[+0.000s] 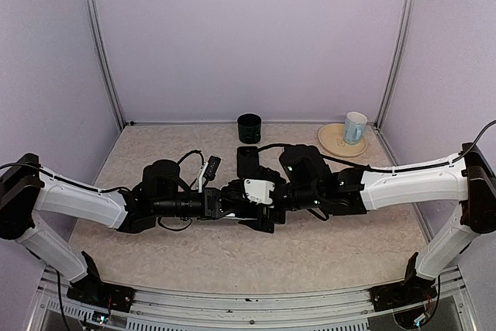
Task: Put the phone into the phone case
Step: Pass from the left arm to the right
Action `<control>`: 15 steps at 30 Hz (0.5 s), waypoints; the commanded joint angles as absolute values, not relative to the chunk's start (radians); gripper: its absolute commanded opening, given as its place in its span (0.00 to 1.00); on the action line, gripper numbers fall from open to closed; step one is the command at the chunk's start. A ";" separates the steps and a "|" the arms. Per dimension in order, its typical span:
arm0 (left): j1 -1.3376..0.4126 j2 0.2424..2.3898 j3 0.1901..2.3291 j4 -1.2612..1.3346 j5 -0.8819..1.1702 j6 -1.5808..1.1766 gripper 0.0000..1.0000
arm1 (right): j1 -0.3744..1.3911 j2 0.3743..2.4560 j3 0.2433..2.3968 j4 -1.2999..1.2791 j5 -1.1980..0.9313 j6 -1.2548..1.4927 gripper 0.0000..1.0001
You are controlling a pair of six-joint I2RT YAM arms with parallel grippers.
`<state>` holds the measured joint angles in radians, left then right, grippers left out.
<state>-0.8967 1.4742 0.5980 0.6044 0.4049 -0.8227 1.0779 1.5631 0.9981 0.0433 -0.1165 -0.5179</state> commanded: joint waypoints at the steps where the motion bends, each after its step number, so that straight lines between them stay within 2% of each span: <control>1: -0.902 1.457 0.631 0.674 0.393 -0.804 0.00 | 1.088 1.601 1.037 0.006 -0.110 -0.500 1.00; 4: -0.902 1.454 0.632 0.671 0.389 -0.801 0.00 | 1.087 1.613 1.036 0.006 -0.111 -0.492 0.99; 7: -0.902 1.453 0.633 0.670 0.390 -0.800 0.00 | 1.088 1.619 1.033 -0.003 -0.103 -0.487 0.92; 13: -0.902 1.453 0.635 0.652 0.386 -0.790 0.00 | 1.087 1.624 1.050 -0.028 -0.096 -0.480 0.64; 15: -0.901 1.451 0.634 0.650 0.383 -0.788 0.00 | 1.088 1.624 1.055 -0.035 -0.103 -0.478 0.61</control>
